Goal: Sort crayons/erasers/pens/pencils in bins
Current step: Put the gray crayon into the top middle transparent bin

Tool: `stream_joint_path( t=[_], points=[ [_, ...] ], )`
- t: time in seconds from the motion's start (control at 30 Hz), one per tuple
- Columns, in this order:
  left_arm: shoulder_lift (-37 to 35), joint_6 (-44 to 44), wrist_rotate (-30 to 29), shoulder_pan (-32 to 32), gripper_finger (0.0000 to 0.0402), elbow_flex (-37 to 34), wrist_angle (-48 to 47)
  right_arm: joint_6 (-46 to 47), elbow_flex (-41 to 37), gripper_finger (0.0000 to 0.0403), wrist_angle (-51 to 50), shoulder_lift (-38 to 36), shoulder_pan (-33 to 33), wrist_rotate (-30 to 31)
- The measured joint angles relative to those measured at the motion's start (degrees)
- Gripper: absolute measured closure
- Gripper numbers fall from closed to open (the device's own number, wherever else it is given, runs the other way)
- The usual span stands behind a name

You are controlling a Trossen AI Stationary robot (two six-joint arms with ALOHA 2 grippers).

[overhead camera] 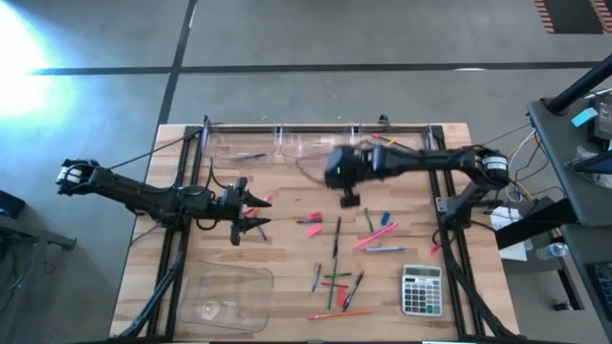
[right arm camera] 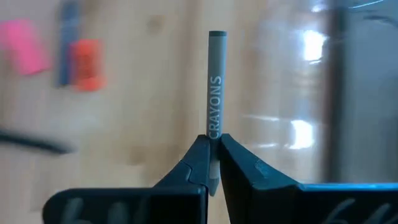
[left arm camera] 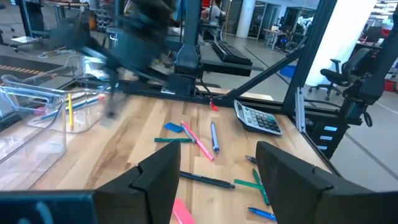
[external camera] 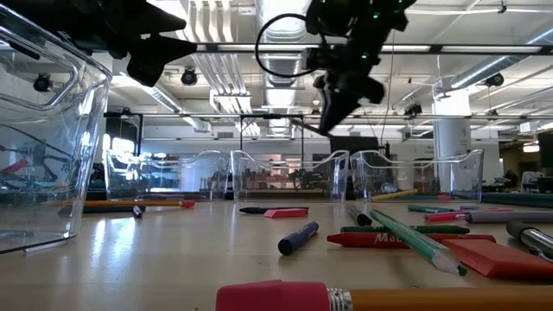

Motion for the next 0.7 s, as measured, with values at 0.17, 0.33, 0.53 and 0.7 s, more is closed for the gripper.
stream_joint_path(
  t=[0.17, 0.33, 0.53, 0.7],
  points=[
    [0.00, 0.00, 0.00, -0.03, 0.0205, 0.00, 0.00, -5.73, 5.25, 0.0390, 1.63, 3.97, -9.59, -0.56],
    [0.00, 0.15, 0.00, -0.04, 0.0205, 0.00, -0.02, -5.93, 9.83, 0.0390, 1.45, 9.49, -17.03, -2.58],
    [0.00, 0.15, 0.00, -0.04, 0.0205, 0.00, -0.02, -7.72, 12.97, 0.0389, 0.13, 14.39, -20.67, -5.23],
    [0.00, 0.19, 0.00, -0.02, 0.0205, 0.00, -0.04, -8.97, 13.56, 0.0345, 0.05, 15.32, -21.01, -5.17]
  ],
)
